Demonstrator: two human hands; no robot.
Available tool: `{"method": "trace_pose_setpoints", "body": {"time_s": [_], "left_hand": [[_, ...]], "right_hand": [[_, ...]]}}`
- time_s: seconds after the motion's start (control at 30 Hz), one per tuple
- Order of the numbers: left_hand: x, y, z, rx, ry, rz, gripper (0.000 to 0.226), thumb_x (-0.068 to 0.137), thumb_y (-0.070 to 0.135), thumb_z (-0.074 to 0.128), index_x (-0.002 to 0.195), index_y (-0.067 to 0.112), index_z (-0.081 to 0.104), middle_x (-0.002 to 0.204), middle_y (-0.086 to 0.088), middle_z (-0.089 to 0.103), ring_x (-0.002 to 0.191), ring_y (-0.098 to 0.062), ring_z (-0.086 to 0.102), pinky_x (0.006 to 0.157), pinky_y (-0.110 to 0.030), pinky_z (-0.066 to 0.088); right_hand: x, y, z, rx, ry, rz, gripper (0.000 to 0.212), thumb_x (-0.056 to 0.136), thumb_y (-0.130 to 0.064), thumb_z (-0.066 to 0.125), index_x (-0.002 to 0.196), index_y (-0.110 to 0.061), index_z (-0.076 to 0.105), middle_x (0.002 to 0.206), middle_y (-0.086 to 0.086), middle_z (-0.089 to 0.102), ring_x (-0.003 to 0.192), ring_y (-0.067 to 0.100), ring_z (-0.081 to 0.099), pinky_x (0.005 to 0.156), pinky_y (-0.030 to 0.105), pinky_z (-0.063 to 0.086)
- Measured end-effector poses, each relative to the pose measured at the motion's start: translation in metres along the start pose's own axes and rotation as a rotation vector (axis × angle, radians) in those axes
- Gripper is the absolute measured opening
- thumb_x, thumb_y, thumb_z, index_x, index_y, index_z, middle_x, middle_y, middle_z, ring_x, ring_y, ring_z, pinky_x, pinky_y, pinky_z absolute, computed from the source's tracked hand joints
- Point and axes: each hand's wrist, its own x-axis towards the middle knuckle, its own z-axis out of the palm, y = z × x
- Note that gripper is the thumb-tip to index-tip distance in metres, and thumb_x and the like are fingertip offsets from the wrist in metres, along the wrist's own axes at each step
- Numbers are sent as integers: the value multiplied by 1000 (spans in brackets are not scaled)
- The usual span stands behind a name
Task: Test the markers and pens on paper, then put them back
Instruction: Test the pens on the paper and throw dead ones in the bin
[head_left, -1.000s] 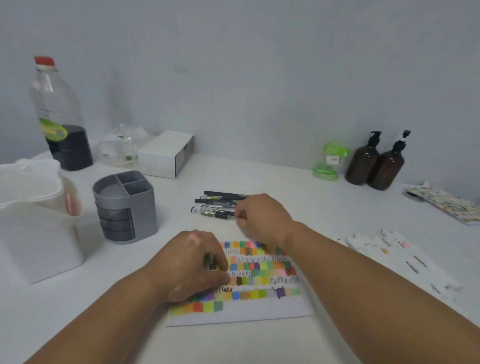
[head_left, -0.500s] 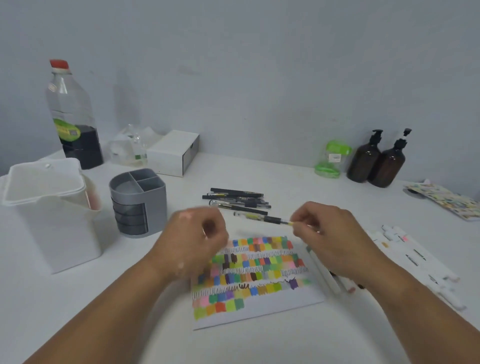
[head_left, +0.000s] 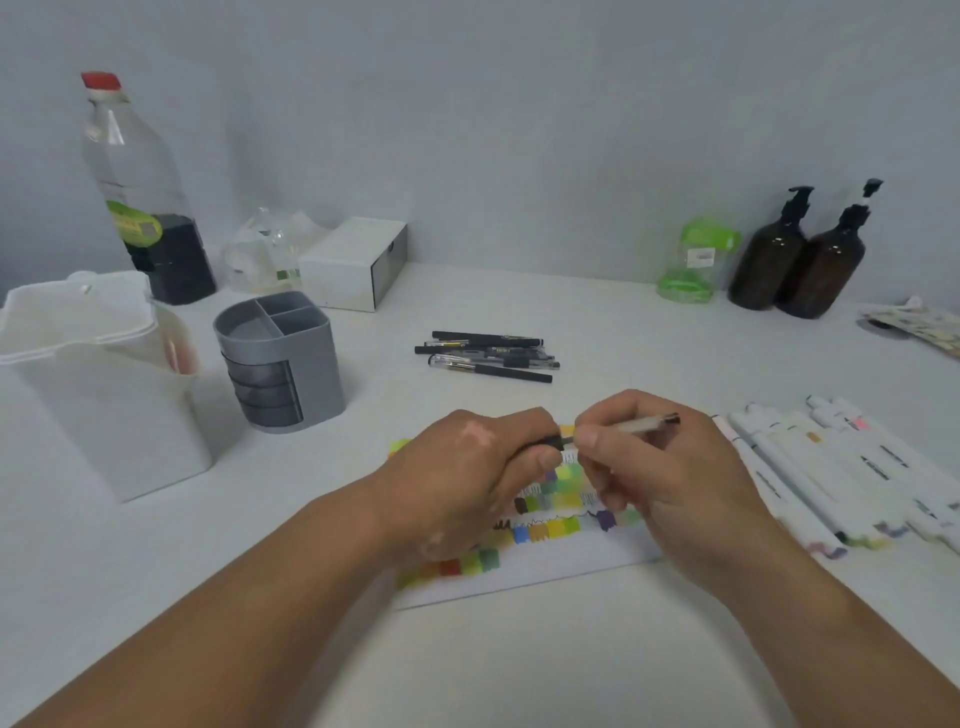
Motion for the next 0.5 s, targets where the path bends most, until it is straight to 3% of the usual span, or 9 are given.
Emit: {"method": "trace_pose_setpoints", "body": {"time_s": [0.07, 0.13, 0.27, 0.43, 0.5], "left_hand": [[-1, 6, -3, -50, -7, 17, 20, 106, 31, 46, 104, 18, 61, 67, 12, 53, 62, -11, 50, 60, -25, 42], [-3, 8, -8, -107, -41, 1, 18, 104, 31, 52, 107, 19, 65, 67, 18, 54, 64, -9, 52, 61, -16, 38], [-5, 6, -17, -126, -67, -42, 22, 100, 43, 57, 109, 27, 69, 73, 12, 61, 67, -7, 54, 61, -14, 38], [-4, 10, -5, -154, -113, -14, 17, 106, 24, 49, 110, 18, 63, 71, 16, 52, 67, -5, 48, 63, -16, 34], [-4, 9, -5, -145, -106, -4, 17, 107, 22, 48, 110, 18, 64, 71, 24, 53, 67, -1, 49, 64, -13, 33]], "right_hand": [[-4, 3, 9, 34, -53, -5, 23, 72, -41, 79, 77, -20, 69, 59, 6, 61, 52, 22, 52, 48, 29, 42], [-6, 4, 16, -18, -8, -43, 22, 76, -41, 77, 73, -23, 64, 54, 4, 59, 48, 19, 52, 46, 24, 41], [-5, 4, 17, 96, 63, -13, 21, 68, -36, 75, 72, -22, 60, 53, 3, 52, 47, 18, 48, 44, 27, 41], [-6, 1, 20, 172, 54, 46, 3, 71, -25, 69, 72, -21, 68, 50, 2, 48, 45, 17, 44, 43, 28, 38], [-7, 1, 20, 134, 33, 45, 12, 78, -22, 63, 68, -21, 67, 52, 5, 53, 45, 18, 47, 42, 27, 40]]}}
